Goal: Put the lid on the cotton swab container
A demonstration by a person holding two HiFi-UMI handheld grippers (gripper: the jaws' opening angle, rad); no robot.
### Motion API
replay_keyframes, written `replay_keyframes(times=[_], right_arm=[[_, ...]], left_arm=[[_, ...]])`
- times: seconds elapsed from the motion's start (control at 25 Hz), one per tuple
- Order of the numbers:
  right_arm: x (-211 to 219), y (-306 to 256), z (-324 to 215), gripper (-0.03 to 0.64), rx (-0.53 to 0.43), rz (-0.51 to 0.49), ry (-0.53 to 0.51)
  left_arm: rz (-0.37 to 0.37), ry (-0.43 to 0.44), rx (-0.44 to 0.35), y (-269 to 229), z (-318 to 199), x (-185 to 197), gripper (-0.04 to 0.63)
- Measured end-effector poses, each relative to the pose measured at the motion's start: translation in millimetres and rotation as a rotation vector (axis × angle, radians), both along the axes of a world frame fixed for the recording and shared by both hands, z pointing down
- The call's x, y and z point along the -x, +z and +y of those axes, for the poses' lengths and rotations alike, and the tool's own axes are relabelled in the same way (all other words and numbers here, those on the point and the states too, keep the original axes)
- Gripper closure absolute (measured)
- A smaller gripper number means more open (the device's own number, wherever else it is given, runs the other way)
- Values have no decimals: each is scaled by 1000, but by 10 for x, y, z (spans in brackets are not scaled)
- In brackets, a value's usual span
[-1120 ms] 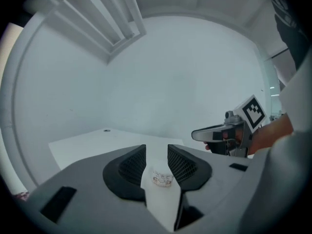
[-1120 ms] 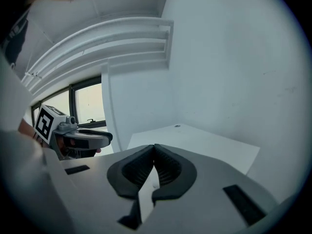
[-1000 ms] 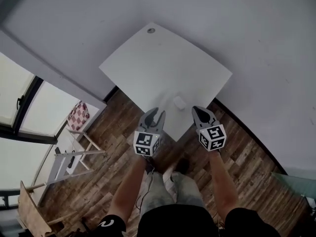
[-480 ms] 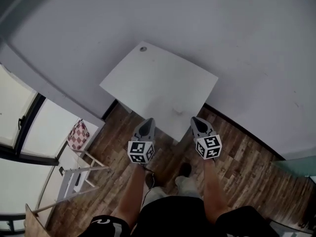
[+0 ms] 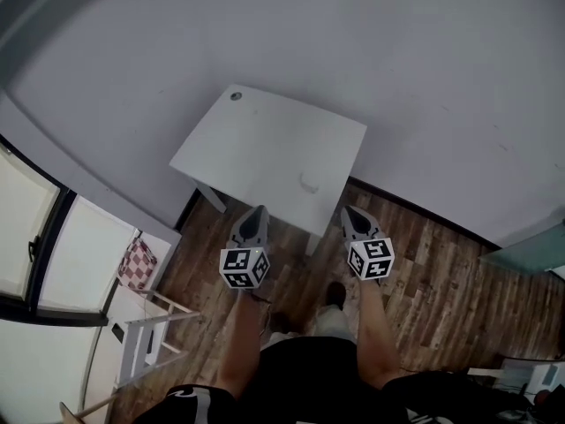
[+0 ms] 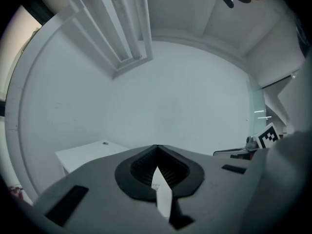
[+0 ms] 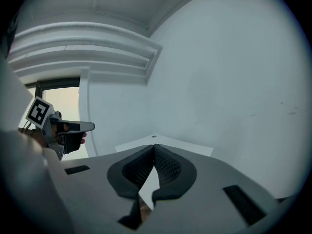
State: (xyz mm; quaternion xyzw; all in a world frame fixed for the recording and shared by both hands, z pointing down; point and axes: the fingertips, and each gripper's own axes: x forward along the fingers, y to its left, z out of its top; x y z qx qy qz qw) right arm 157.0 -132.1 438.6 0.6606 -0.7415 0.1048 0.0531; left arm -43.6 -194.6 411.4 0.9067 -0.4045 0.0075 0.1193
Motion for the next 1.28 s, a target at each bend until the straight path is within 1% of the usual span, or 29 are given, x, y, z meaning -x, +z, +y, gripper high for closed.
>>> replay_keyframes(times=[0.2, 0.44, 0.6, 0.88, 1.28], right_arm=[[218, -4, 237, 603, -5, 16, 37], [387, -37, 463, 603, -16, 28, 68], [476, -46, 565, 603, -22, 30, 77], [570, -74, 652, 603, -27, 28, 69], [704, -76, 780, 603, -25, 33, 55]], left_arm=[[-32, 63, -48, -111, 148, 112, 571], [-62, 104, -87, -141, 336, 227, 569], [-62, 112, -91, -126, 430, 329, 569], [-69, 125, -114, -159, 561, 364, 569], [-73, 106, -122, -169, 669, 494, 569]])
